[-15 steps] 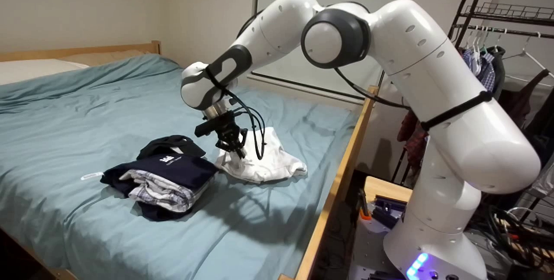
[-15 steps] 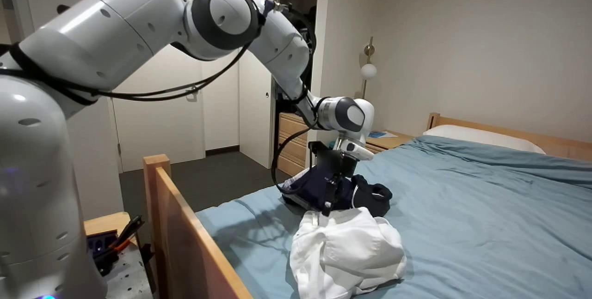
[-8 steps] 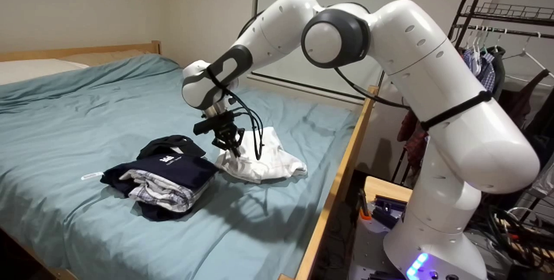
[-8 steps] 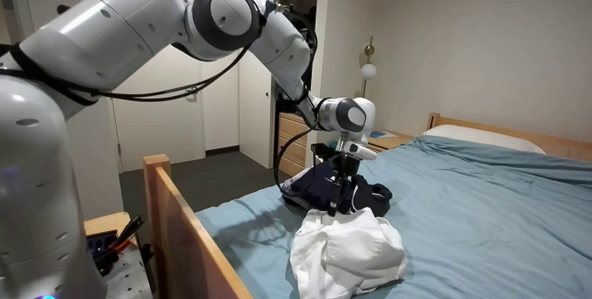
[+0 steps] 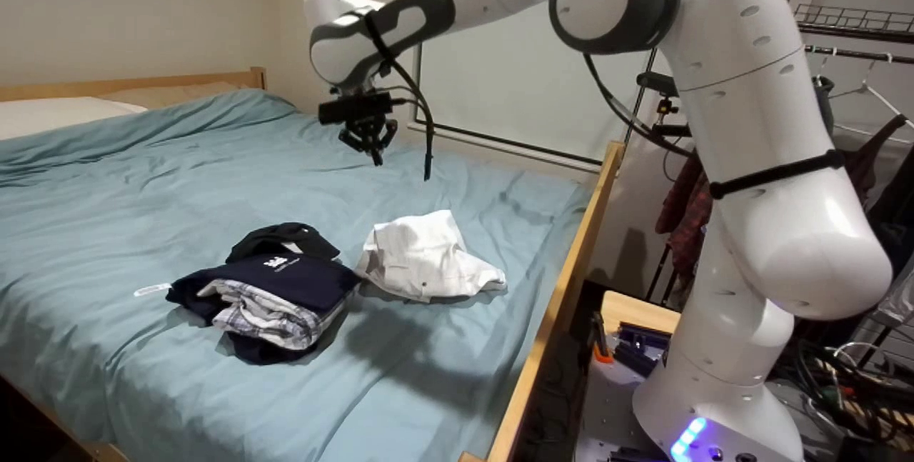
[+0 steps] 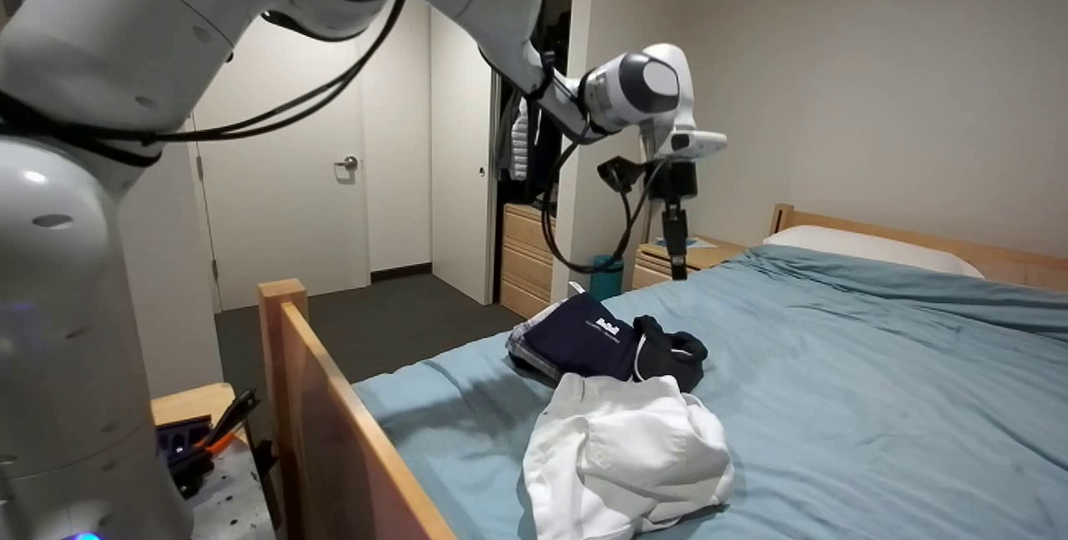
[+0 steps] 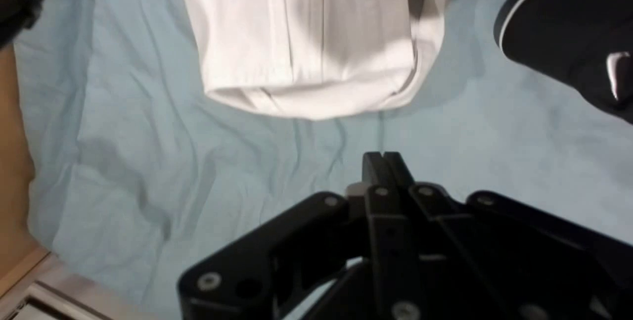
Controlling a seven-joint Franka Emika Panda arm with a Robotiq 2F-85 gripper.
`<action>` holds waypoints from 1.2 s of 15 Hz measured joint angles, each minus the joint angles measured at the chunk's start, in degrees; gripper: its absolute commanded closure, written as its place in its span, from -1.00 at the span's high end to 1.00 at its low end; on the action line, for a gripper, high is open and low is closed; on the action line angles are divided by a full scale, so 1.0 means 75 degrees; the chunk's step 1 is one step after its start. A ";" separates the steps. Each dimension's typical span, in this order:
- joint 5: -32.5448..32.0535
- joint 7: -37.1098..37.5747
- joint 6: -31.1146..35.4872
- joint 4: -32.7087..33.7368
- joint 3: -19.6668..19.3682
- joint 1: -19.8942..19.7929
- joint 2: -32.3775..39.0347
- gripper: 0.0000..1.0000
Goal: Unfold the white shorts
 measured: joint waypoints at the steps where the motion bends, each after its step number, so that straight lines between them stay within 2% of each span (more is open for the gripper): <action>1: -0.0041 -0.0065 -0.0102 0.0006 0.0004 -0.0022 -0.0307 -0.26; 5: -0.0031 -0.0515 -0.0733 0.0007 0.0203 -0.0061 -0.0868 0.26; 11: 0.0122 -0.0780 -0.0852 -0.0091 0.0793 -0.0086 -0.0081 1.00; 18: 0.0402 -0.0911 -0.1665 0.0419 0.0914 -0.0090 0.1092 1.00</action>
